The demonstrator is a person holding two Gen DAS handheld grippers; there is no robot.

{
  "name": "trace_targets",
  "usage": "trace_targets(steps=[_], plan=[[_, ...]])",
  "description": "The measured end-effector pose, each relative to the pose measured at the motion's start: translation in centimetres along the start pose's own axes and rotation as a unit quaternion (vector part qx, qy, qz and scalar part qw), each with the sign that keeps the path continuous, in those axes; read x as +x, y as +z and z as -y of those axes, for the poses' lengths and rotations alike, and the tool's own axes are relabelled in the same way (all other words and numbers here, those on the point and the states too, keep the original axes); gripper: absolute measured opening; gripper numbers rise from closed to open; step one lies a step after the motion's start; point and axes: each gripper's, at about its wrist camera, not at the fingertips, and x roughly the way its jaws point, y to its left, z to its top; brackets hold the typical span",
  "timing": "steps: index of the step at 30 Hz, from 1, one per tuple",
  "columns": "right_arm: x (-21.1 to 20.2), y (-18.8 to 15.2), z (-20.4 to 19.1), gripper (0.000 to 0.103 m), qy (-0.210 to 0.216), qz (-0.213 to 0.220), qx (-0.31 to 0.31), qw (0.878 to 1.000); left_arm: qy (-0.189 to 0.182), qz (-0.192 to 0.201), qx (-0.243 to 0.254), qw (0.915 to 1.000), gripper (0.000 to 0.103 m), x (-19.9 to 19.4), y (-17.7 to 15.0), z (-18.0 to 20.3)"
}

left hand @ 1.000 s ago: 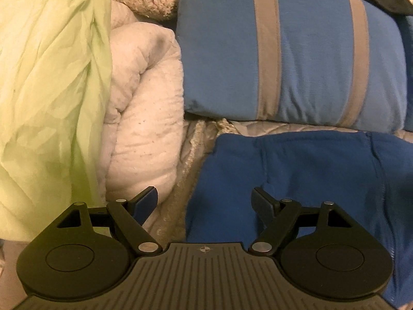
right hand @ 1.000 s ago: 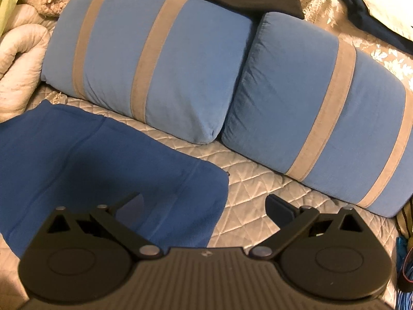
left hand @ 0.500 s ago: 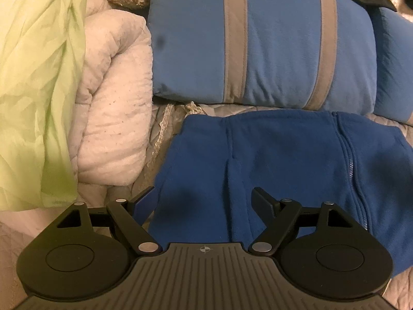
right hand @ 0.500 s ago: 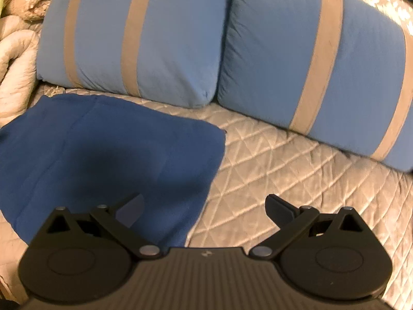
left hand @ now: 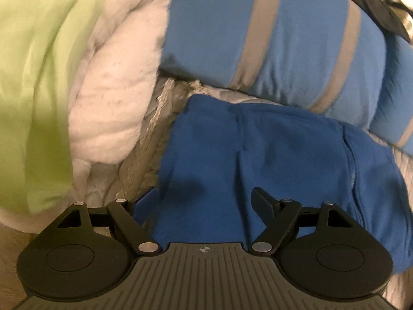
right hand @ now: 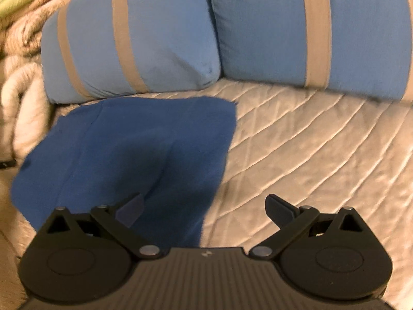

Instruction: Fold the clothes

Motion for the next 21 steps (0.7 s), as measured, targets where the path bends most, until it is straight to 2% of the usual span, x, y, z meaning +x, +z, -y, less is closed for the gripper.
trace_targets(steps=[4, 8, 14, 17, 19, 20, 21], plan=[[2.7, -0.3, 1.6, 0.103, 0.053, -0.018, 0.043, 0.998, -0.047, -0.027, -0.068, 0.9962, 0.08, 3.0, 0.2, -3.3], [5.4, -0.5, 3.0, 0.103, 0.104, -0.028, 0.081, 0.991, -0.105, -0.048, -0.123, 0.9857, 0.08, 5.9, -0.3, -5.7], [8.7, -1.1, 4.9, 0.102, 0.166, -0.031, 0.147, 0.975, -0.152, -0.058, -0.132, 0.9779, 0.077, 8.2, -0.9, -5.8], [9.3, -1.3, 4.7, 0.093, 0.178, -0.03, 0.143, 0.973, -0.147, -0.053, -0.126, 0.9795, 0.061, 8.2, -0.8, -4.8], [9.3, -1.1, 4.2, 0.079, 0.187, -0.034, 0.135, 0.973, -0.133, -0.047, -0.119, 0.9828, 0.045, 8.0, -0.7, -4.0], [9.3, -1.1, 3.9, 0.076, 0.187, -0.034, 0.132, 0.973, -0.124, -0.043, -0.113, 0.9849, 0.042, 7.7, -0.6, -3.6], [9.2, -1.2, 3.6, 0.066, 0.185, -0.034, 0.129, 0.974, -0.112, -0.038, -0.102, 0.9877, 0.035, 7.2, -0.5, -3.0]])
